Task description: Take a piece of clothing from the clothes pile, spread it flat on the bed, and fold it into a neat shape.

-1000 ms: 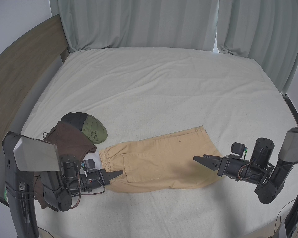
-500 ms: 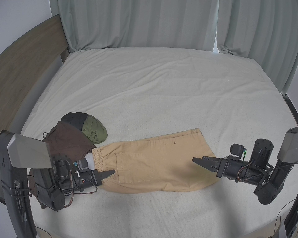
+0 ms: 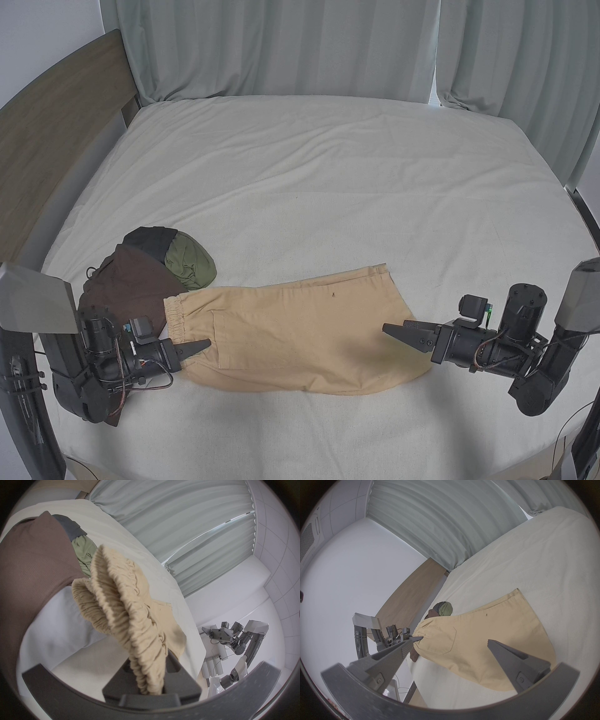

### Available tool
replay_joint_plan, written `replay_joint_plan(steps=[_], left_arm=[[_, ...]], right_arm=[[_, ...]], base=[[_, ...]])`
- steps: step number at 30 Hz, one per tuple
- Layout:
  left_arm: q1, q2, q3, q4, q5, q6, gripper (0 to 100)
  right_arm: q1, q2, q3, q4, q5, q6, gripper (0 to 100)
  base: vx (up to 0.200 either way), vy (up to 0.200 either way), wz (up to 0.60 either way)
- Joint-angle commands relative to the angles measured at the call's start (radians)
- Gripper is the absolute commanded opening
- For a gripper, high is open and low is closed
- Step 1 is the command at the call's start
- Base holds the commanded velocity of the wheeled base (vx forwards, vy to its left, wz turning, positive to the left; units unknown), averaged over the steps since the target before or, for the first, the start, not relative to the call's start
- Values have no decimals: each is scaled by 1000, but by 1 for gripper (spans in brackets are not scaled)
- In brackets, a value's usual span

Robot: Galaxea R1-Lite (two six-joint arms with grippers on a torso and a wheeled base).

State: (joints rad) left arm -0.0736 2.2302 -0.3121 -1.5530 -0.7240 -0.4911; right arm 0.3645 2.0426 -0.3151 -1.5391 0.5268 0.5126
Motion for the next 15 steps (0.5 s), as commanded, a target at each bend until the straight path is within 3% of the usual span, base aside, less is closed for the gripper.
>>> replay_joint_plan(steps=[1,9,15], left_arm=[[35,-30,18,-1,-21,0,0],[69,-63,39,-1,-55,-1,0],[20,-64,30,-1,-49,-4,0]], right_arm=[[2,5,4,-1,-1,0,100],[11,7,4,-1,-1,0,100],[19,7,4,-1,-2,0,100]], base=[[0,0,0],[0,0,0],[0,0,0]])
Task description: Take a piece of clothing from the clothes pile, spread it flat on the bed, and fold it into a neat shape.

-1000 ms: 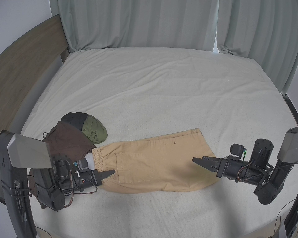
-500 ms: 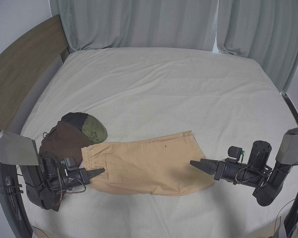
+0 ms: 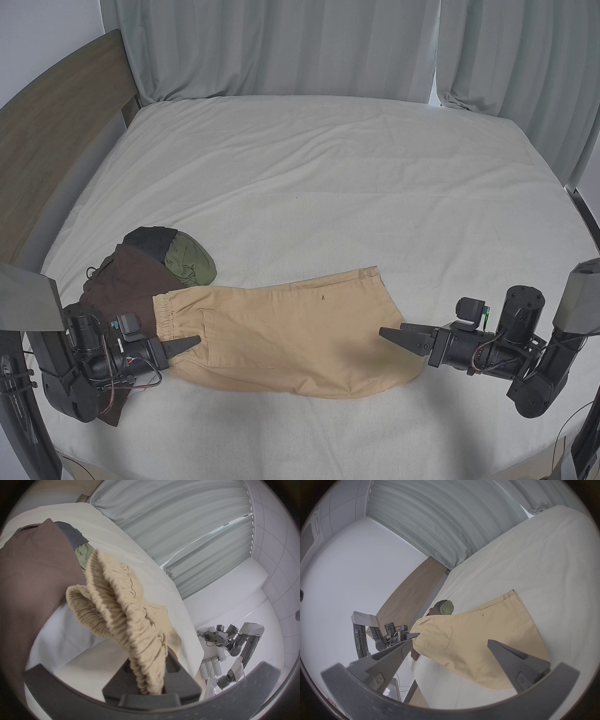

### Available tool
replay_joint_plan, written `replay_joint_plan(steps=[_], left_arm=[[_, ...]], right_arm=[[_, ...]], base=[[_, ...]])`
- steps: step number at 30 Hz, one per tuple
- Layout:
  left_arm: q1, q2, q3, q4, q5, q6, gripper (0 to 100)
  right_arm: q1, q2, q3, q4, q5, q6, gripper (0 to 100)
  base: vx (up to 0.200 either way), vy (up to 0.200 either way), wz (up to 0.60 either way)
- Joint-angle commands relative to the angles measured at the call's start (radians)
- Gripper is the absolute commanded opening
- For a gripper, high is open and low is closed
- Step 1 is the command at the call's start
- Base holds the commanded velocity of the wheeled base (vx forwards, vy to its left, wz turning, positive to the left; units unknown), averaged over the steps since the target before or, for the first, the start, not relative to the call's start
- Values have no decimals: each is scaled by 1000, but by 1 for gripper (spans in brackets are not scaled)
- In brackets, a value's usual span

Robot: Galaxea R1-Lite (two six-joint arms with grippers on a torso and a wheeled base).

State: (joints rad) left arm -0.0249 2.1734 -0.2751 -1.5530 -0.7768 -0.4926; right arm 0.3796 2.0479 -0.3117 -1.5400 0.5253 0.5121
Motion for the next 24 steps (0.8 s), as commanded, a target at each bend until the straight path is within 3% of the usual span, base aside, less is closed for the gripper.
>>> replay_joint_plan(steps=[1,4,10,24], left_arm=[[-49,-6,-13,-1,11,-3,0],[-84,-7,-29,-1,19,-6,0],[-159,-6,-79,-1,108,-9,0],[-300,2,-188,2,159,-66,0]], right_arm=[[2,2,-1,0,1,0,100],[1,2,-1,0,1,0,100],[-1,-2,-1,0,1,0,100],[-27,-18,-4,0,1,-3,100]], base=[[0,0,0],[0,0,0],[0,0,0],[0,0,0]])
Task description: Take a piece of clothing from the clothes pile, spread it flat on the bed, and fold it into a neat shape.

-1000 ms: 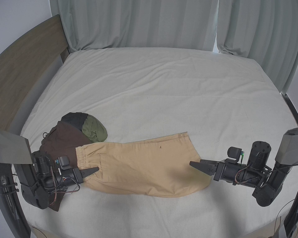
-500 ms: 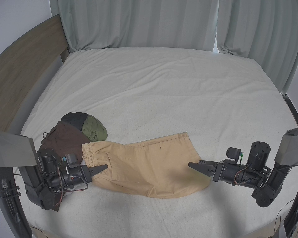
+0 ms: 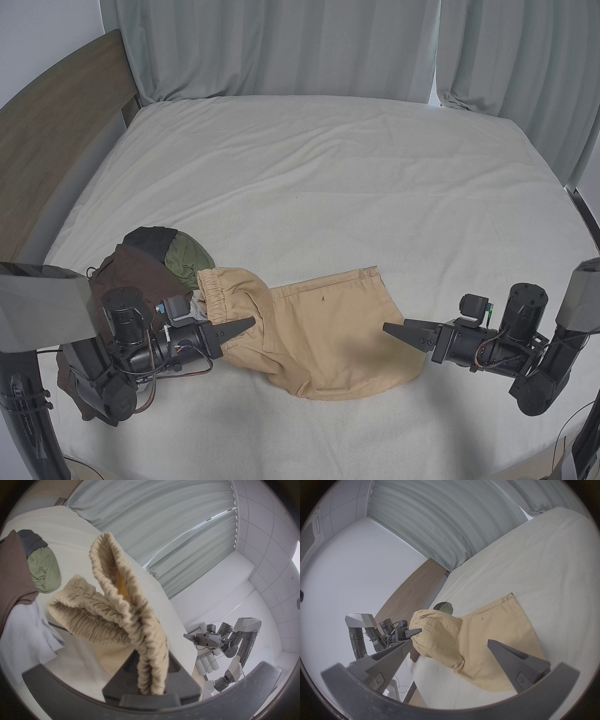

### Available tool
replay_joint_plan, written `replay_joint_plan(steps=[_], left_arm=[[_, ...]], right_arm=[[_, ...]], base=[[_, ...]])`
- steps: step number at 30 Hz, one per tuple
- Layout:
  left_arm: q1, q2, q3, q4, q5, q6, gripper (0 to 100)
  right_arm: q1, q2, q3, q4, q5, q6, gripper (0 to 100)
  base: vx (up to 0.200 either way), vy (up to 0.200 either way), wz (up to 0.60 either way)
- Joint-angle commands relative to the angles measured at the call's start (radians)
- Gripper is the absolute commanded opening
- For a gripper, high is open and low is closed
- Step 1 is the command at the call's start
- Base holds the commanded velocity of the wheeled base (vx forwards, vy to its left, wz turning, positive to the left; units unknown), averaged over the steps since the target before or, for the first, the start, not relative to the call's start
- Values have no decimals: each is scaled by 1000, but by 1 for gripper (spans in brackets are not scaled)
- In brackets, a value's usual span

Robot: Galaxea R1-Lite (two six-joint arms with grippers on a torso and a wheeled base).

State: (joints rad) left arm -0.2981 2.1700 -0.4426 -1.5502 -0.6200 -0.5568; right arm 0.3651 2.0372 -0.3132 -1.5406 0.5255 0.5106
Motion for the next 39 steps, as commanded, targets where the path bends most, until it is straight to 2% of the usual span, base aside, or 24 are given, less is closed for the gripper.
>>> replay_joint_plan(steps=[1,16,27,39], left_arm=[[-35,7,-30,-1,5,-2,0],[-105,91,-156,15,39,-3,0],[-108,93,-176,29,40,-3,0],[-153,94,-262,116,40,-38,0]], right_arm=[[-20,-11,-6,1,1,-1,100],[-64,-48,-15,1,7,0,100],[-68,-46,-20,1,7,0,100],[-69,-46,-20,1,7,0,100]], base=[[0,0,0],[0,0,0],[0,0,0],[0,0,0]])
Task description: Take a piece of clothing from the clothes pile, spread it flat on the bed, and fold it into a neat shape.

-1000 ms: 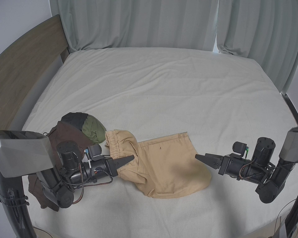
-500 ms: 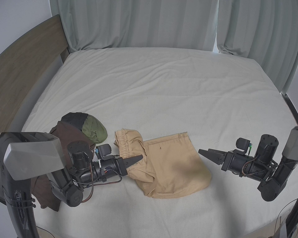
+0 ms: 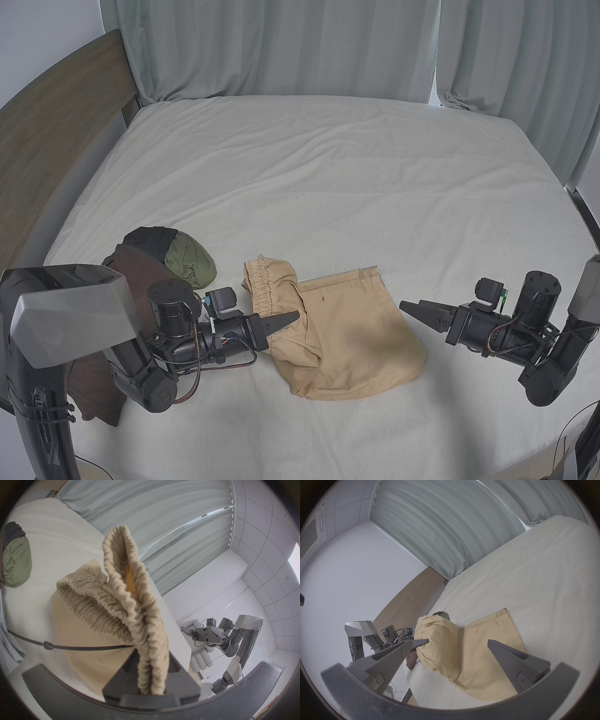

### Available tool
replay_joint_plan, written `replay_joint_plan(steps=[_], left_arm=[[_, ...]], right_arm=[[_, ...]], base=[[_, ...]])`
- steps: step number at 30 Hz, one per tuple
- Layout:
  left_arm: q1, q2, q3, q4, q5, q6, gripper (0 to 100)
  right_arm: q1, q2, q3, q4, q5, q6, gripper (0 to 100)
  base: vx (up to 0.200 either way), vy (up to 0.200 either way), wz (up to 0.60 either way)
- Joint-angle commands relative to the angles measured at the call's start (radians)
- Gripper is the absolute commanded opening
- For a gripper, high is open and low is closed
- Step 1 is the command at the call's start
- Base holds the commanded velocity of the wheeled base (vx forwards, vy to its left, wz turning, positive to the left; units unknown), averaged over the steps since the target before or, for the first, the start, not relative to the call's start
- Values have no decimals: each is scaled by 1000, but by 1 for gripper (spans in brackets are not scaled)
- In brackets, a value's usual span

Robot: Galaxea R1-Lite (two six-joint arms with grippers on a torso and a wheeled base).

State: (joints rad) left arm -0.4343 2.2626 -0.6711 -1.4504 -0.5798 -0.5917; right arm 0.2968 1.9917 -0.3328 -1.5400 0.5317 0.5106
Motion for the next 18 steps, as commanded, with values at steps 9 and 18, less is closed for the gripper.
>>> replay_joint_plan(steps=[9,18], left_arm=[[-49,15,-124,101,1,-3,0],[-78,58,-159,110,15,-3,0]], right_arm=[[-5,1,-2,0,1,0,100],[-15,1,-5,0,4,0,100]], base=[[0,0,0],[0,0,0]])
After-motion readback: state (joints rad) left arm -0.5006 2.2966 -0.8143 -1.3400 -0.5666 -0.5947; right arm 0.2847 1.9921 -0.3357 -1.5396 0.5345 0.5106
